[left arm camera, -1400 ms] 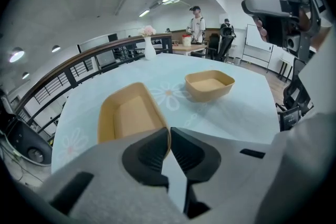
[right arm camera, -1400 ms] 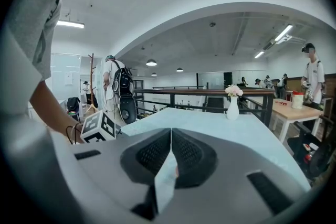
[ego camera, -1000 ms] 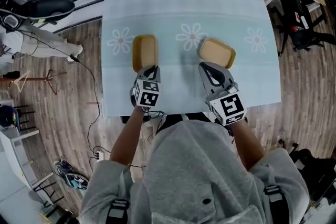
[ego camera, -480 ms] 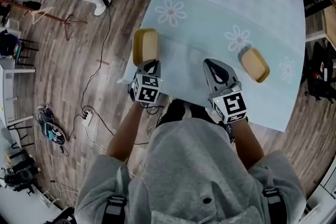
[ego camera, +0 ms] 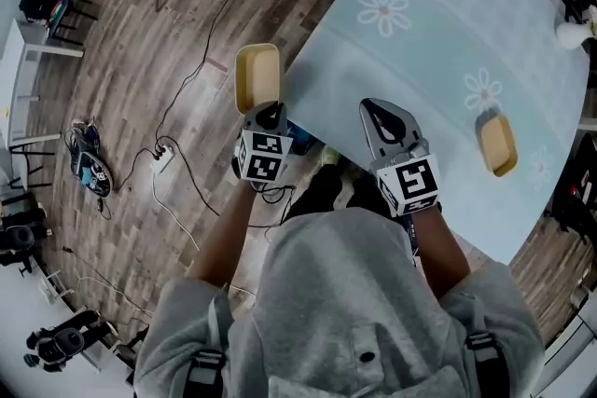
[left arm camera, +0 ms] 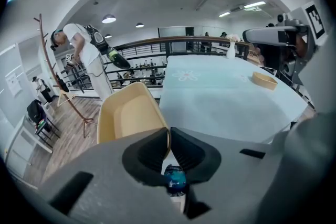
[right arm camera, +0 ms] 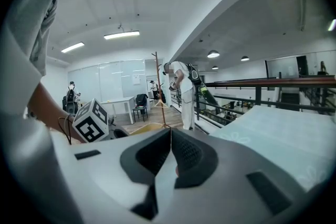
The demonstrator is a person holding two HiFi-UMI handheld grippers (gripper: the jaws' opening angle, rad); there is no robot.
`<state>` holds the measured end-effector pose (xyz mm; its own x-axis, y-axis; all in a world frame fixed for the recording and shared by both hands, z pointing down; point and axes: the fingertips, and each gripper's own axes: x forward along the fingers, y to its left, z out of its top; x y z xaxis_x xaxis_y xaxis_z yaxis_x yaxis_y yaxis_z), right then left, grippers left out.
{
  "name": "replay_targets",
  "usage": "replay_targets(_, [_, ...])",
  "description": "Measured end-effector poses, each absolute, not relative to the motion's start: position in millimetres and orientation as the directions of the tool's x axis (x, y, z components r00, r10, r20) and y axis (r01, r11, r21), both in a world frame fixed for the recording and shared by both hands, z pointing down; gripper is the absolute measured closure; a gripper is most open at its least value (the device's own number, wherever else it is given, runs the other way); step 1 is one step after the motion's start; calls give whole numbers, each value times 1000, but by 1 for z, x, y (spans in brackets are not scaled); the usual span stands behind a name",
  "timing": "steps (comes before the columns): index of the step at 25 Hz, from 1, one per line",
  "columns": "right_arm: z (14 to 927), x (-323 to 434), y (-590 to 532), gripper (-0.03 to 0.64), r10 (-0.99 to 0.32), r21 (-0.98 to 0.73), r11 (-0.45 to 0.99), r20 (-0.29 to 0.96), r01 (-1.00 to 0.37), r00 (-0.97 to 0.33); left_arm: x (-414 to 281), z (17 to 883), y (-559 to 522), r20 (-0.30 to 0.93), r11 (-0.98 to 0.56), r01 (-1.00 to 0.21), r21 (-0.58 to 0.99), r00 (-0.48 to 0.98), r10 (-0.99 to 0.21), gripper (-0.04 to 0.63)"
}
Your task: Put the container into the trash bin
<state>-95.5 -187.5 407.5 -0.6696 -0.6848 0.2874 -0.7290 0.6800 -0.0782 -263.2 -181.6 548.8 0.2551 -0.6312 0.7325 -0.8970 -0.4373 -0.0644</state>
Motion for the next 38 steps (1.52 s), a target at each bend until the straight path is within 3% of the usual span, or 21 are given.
replay_targets(13, [440,-197,-185,591,-515,-99,817,320,-568,-795,-358,587,-115,771,-212,-977,-28,114,-627,560])
replay_targets(27, [473,-228,-182,591,-394,-92,872,450,-481,-802,-347,656,-97,813,-94,-986,141,169,-557,560])
replay_targets(38, [504,-234,-175,591,-376,-128,864,478,-487,-794,-324,736,-58,854,-7,-965,260,234,-465,560])
